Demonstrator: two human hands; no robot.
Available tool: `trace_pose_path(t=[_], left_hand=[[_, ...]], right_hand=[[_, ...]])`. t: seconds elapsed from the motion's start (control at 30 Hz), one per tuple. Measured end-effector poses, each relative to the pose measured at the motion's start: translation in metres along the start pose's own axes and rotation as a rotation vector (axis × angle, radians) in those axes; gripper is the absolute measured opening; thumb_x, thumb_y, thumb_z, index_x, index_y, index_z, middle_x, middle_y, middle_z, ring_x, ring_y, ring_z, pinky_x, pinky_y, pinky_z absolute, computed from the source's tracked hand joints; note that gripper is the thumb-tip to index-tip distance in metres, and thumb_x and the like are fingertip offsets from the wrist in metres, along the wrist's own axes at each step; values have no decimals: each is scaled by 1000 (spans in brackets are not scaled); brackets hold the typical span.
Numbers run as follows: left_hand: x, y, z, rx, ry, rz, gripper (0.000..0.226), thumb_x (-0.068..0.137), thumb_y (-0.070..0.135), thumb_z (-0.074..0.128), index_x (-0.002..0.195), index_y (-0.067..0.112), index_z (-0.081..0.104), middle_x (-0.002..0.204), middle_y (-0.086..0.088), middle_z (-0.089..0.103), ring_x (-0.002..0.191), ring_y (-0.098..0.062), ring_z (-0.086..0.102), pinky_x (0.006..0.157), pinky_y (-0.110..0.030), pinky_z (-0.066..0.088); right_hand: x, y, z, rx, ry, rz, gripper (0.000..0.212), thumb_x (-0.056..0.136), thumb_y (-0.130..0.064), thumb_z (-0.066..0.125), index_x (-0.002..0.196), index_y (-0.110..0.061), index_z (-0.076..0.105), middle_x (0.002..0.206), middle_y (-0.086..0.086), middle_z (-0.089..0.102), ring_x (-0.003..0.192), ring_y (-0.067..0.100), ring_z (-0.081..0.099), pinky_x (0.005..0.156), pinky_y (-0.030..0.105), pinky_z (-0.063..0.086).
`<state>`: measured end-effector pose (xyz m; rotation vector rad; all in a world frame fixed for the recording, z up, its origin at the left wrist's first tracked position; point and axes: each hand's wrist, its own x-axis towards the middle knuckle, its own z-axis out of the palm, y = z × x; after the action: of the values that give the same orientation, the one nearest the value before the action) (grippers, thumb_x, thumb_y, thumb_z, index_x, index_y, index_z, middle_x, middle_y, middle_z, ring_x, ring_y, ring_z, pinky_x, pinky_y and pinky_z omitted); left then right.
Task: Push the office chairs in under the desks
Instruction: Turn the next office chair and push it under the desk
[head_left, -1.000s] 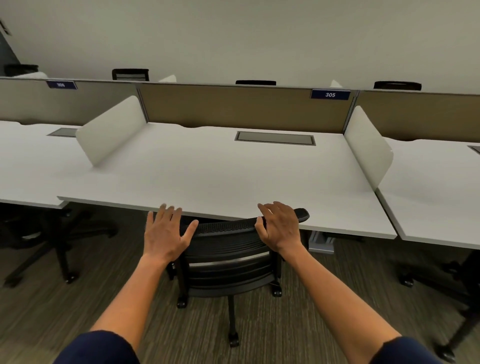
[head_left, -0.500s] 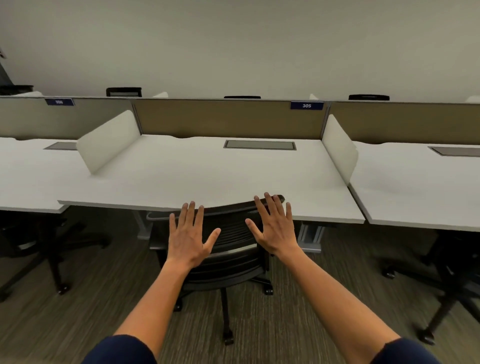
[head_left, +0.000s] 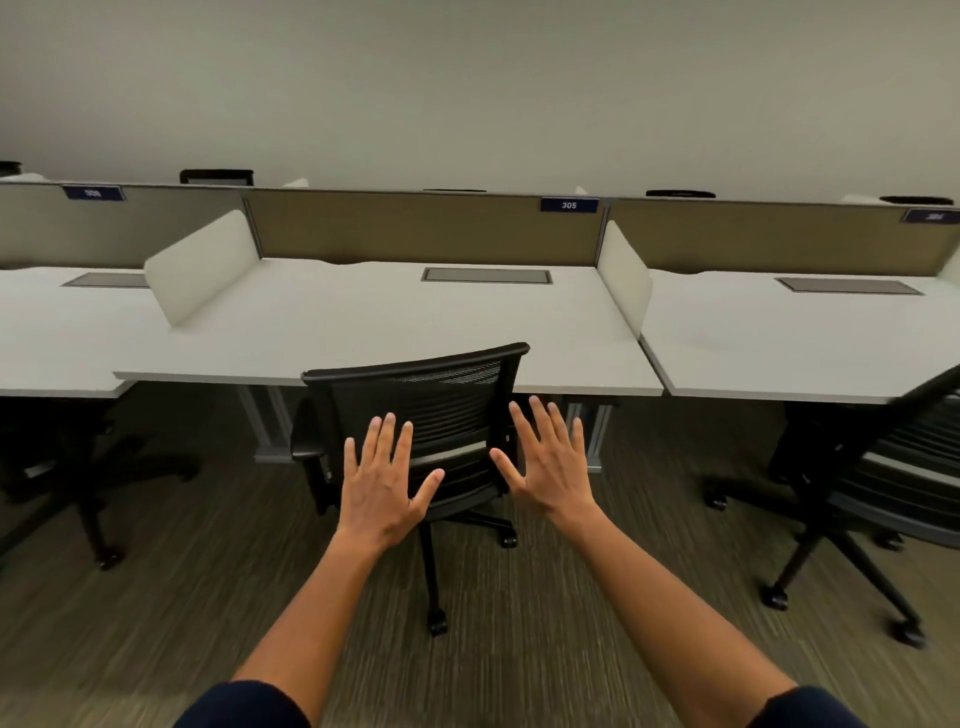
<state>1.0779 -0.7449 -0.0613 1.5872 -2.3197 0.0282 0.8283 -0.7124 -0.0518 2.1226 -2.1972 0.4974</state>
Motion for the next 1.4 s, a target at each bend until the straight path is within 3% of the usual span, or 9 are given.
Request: trace_pose_path(t=[0.13, 0.43, 0.67, 0.87, 1.03, 1.1, 1.23, 1.33, 1.4], left_hand=[[2, 3, -12, -14, 25, 4, 95, 88, 75, 12, 159, 13, 14, 168, -12, 8, 156, -26, -2, 125, -55, 2], [45, -29, -13, 15, 18, -48, 98, 85, 77, 9, 160, 14, 13, 169, -11, 6, 156, -26, -3, 124, -55, 0], [98, -60, -8, 64, -3, -62, 97, 86, 78, 10, 160, 15, 10, 169, -10, 2, 156, -25, -6, 125, -54, 0], [159, -81, -1, 61, -26, -113, 102, 83, 80, 3, 161, 15, 7, 169, -10, 2, 156, -24, -5, 125, -49, -2], [189, -94, 21, 51, -146, -154, 113, 76, 85, -11, 160, 13, 8, 169, -9, 4, 156, -23, -5, 126, -47, -1], [189, -95, 30, 83, -108, -154, 114, 78, 85, -11, 159, 11, 19, 168, -11, 17, 156, -24, 6, 127, -48, 3], [202, -102, 41, 77, -1, -189, 102, 88, 81, 11, 147, 5, 45, 155, -15, 45, 149, -30, 31, 124, -52, 17], [213, -112, 42, 85, 36, -200, 98, 89, 80, 18, 139, 4, 55, 146, -16, 55, 143, -32, 41, 121, -54, 24], [217, -121, 41, 94, 45, -207, 96, 88, 79, 21, 135, 5, 59, 143, -16, 58, 140, -33, 45, 119, -54, 25]], right_hand=[[-3, -3, -12, 9, 25, -5, 96, 81, -84, -10, 160, -31, 2, 170, 8, 4, 156, 29, -1, 123, 54, -6], [48, -4, 3, 33, 28, -9, 85, 90, -77, 10, 160, -29, 9, 169, 9, 9, 155, 31, 6, 123, 58, 3], [108, 7, 25, 36, 1, 6, 98, 81, -84, -9, 161, -29, 6, 170, 9, 5, 156, 31, 1, 125, 58, 5], [175, 16, 40, 3, -23, -15, 97, 81, -83, -10, 160, -29, 7, 170, 7, 4, 156, 30, 1, 125, 57, 0], [216, 24, 56, -34, -85, -35, 106, 78, -83, -16, 156, -25, 27, 165, 7, 24, 155, 29, 12, 125, 56, 1], [221, 26, 57, -44, -59, -46, 109, 78, -83, -16, 151, -23, 38, 160, 6, 35, 152, 29, 21, 124, 54, 4], [242, 28, 65, -65, -35, -64, 104, 84, -80, -11, 137, -18, 54, 142, 5, 57, 140, 30, 41, 121, 53, 19], [258, 25, 71, -66, -15, -74, 97, 88, -80, -3, 114, -16, 66, 114, 4, 69, 115, 27, 59, 112, 48, 34], [263, 19, 70, -72, 0, -83, 90, 91, -79, 3, 94, -15, 67, 92, 3, 70, 92, 25, 63, 96, 42, 46]])
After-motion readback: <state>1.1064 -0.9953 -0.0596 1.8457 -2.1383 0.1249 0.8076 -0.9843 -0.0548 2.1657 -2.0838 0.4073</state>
